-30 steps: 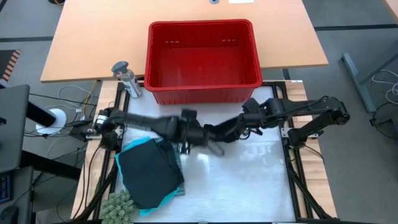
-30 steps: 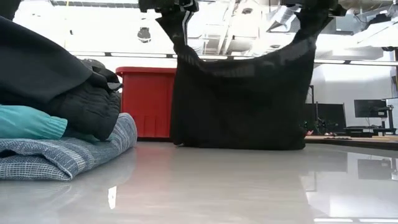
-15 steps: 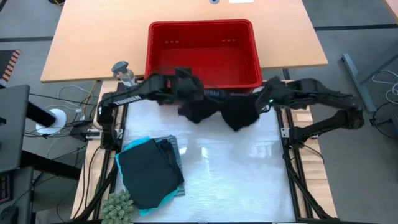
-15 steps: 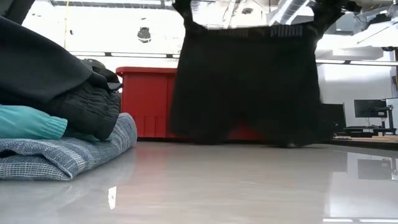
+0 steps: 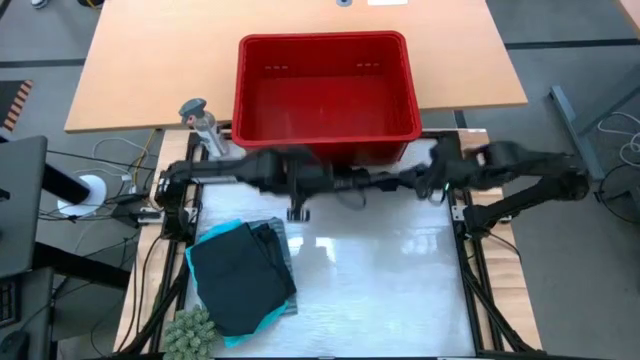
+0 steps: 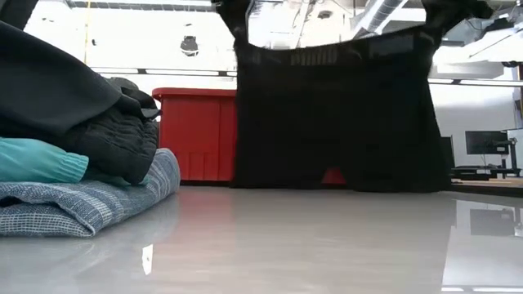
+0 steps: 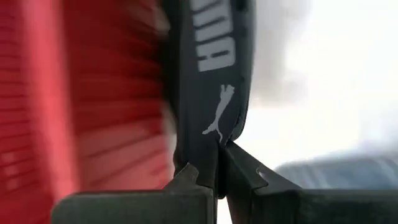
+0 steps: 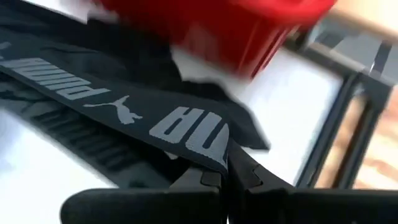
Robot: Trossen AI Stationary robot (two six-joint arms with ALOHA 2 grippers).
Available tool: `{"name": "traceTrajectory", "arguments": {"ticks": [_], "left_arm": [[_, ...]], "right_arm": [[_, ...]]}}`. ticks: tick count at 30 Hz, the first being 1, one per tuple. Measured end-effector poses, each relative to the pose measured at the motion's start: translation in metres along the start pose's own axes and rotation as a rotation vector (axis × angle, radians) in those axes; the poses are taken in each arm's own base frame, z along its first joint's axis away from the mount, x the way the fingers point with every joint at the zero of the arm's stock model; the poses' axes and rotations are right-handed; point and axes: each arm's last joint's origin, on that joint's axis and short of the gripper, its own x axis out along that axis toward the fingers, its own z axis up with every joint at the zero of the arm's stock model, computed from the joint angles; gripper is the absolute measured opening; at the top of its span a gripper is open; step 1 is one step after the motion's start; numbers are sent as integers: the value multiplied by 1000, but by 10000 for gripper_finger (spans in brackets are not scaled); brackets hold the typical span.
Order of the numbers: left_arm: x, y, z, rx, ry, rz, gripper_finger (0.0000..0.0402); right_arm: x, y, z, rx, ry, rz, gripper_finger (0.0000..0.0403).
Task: Fold Laundry from Bin
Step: Fold the black boxer from the red organizer bin
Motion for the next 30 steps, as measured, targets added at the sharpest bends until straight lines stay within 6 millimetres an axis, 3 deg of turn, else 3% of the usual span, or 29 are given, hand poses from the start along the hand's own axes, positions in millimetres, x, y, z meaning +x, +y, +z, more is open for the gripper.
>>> {"name": "traceTrajectory", "arguments": {"ticks": [9, 15, 18, 24, 30], "left_arm": [[51, -124, -23, 147, 88, -213, 0], [64, -177, -34, 177, -13, -299, 0], [65, -189, -36, 174, -57, -326, 0], [67, -193, -37, 156, -51, -387, 6], [65, -197, -38, 181, -40, -525, 62]], "right_arm": [[22, 53, -81, -21, 155, 20, 21], [29, 89, -126, -11, 233, 38, 21], [36, 108, -146, -36, 268, 30, 21], [52, 142, -179, -129, 323, 73, 49], [50, 154, -197, -180, 335, 151, 64]]}}
